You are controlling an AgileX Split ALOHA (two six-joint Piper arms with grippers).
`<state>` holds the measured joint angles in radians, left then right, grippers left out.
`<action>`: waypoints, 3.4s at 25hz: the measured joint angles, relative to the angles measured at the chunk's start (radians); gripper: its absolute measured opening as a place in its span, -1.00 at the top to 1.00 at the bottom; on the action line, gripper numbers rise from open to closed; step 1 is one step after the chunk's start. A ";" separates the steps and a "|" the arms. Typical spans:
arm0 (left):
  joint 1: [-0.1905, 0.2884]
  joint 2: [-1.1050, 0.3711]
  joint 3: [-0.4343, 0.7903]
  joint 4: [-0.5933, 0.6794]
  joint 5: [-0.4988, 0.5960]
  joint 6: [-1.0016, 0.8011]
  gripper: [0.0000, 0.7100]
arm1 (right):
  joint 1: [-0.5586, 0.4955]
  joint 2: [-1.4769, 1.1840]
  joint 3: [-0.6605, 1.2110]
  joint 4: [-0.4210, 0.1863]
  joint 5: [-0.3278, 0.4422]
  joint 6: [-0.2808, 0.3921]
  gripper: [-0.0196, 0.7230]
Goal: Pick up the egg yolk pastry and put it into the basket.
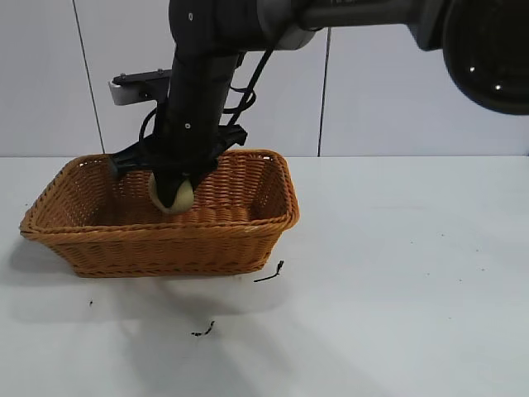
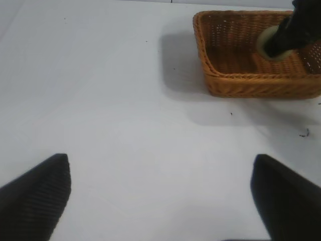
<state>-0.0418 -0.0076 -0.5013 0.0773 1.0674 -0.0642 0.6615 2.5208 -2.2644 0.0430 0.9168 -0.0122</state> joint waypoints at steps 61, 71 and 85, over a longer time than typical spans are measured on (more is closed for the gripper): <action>0.000 0.000 0.000 0.000 0.000 0.000 -0.96 | -0.702 -0.752 0.651 0.007 0.293 -0.061 -0.92; 0.000 0.000 0.000 0.000 0.000 0.000 -0.96 | -0.702 -1.268 1.176 0.019 0.293 -0.075 -0.92; 0.000 0.000 0.000 0.000 0.000 0.000 -0.96 | -0.702 -1.979 1.728 0.019 0.164 -0.102 -0.92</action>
<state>-0.0418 -0.0076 -0.5013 0.0773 1.0674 -0.0642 -0.0409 0.5416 -0.5366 0.0616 1.0813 -0.1142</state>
